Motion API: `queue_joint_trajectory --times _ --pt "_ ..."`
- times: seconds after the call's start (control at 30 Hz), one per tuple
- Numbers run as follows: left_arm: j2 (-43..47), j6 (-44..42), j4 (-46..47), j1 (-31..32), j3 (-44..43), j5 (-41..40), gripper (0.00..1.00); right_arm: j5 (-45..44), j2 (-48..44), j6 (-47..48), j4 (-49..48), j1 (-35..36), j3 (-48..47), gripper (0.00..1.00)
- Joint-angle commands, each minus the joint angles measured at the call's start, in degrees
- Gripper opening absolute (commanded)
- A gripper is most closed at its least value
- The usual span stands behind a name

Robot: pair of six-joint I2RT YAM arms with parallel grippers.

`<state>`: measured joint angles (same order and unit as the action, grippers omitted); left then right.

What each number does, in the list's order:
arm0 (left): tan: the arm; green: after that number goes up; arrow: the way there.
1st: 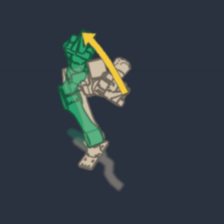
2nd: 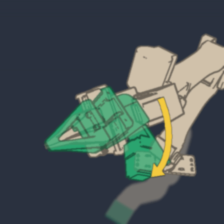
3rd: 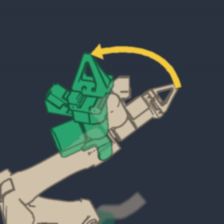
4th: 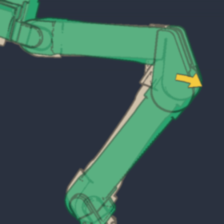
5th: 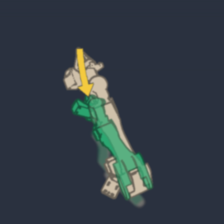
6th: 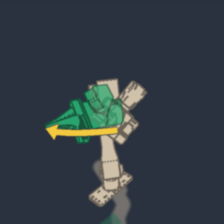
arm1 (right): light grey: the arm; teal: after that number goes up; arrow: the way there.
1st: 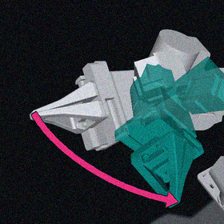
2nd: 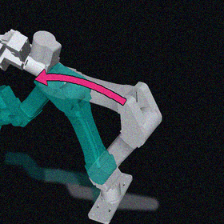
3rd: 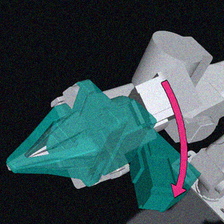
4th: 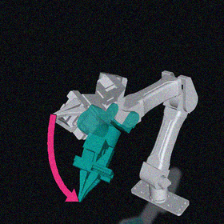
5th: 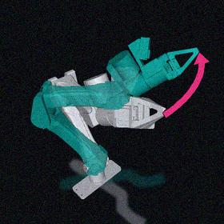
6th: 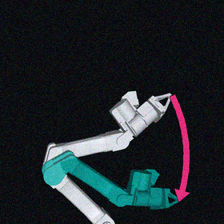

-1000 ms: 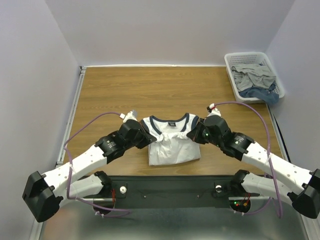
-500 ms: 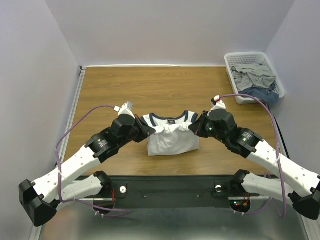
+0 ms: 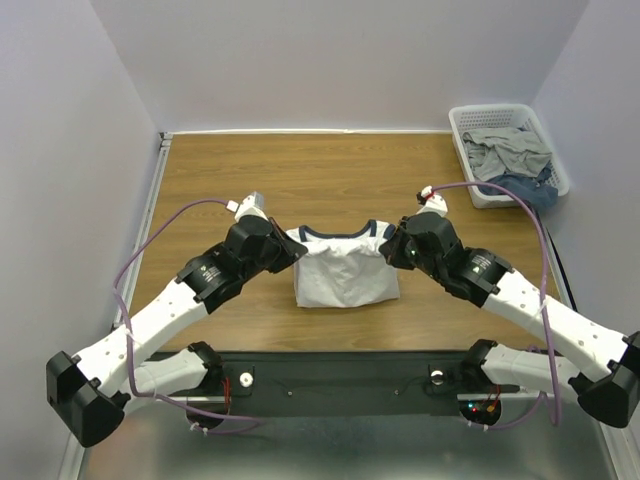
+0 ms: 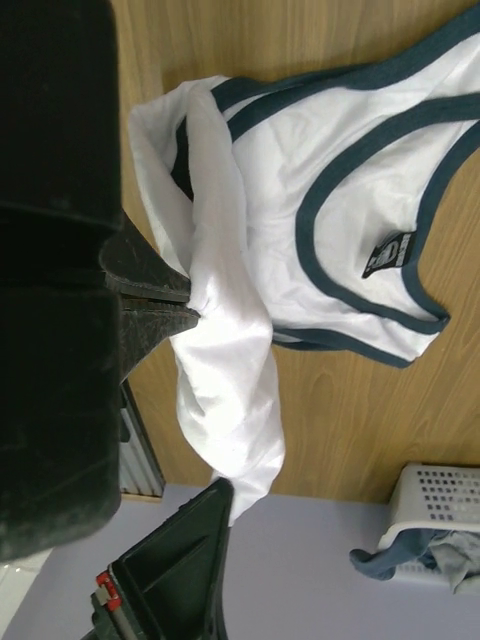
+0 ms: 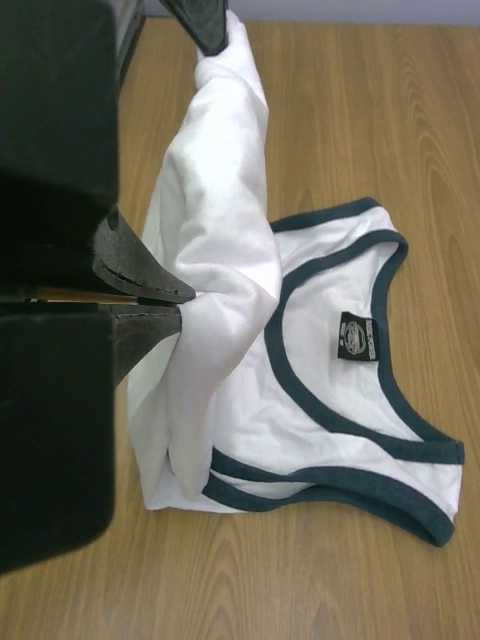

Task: Fold and stack the tank tops
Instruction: Fold the tank top

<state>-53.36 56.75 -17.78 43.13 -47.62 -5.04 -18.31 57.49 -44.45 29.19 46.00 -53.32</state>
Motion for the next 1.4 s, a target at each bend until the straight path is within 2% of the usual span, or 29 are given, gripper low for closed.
queue_joint_trajectory --times 0.0,0.27,0.6,0.87,1.03,1.1,1.13,1.17,1.2,1.23,1.27,1.33,1.37 --pt "-1.48 -3.57 4.5 -3.31 -2.39 0.38 0.0 -4.54 1.91 1.38 -1.15 0.14 -3.63 0.0" --pt "-6.48 -7.71 8.9 -10.26 -3.27 5.47 0.0 -6.75 8.06 4.19 -4.05 -1.26 -5.3 0.0" --pt "-18.96 -9.64 19.17 -14.65 -3.8 10.31 0.0 3.8 19.93 7.62 -14.68 -12.15 -3.55 0.0" --pt "-32.13 -10.96 24.72 -17.56 -7.05 11.72 0.0 7.84 31.44 9.81 -20.84 -15.94 -7.14 0.0" --pt "-37.33 -11.14 27.62 -18.96 -9.25 12.24 0.0 8.99 38.47 10.08 -23.21 -17.17 -9.87 0.01" --pt "-39.09 -11.14 28.58 -19.31 -9.86 12.16 0.0 8.9 39.53 10.52 -23.48 -17.52 -10.92 0.06" --pt "-39.53 -11.22 29.03 -19.58 -10.04 12.59 0.0 8.64 40.49 10.61 -23.48 -17.61 -11.45 0.12" --pt "-40.06 -11.4 29.2 -20.1 -10.39 12.86 0.04 8.38 40.76 10.78 -23.48 -17.61 -12.24 0.17" --pt "-40.85 -11.66 29.21 -20.37 -11.26 13.03 0.1 7.85 41.03 11.22 -23.39 -17.78 -13.46 0.23" --pt "-41.12 -12.01 29.21 -20.63 -11.71 13.56 0.14 7.67 41.12 11.31 -23.3 -17.87 -14.09 0.33" --pt "-41.29 -12.36 29.29 -21.16 -12.15 13.74 0.27 7.24 41.29 11.75 -23.39 -17.96 -15.31 0.39" --pt "-40.94 -12.89 28.95 -21.51 -13.46 13.65 0.41 6.79 41.12 12.36 -23.3 -17.87 -16.37 0.49" --pt "-40.16 -13.59 28.77 -21.77 -13.82 13.65 0.48 6.62 40.86 12.89 -23.21 -17.96 -16.73 0.6"
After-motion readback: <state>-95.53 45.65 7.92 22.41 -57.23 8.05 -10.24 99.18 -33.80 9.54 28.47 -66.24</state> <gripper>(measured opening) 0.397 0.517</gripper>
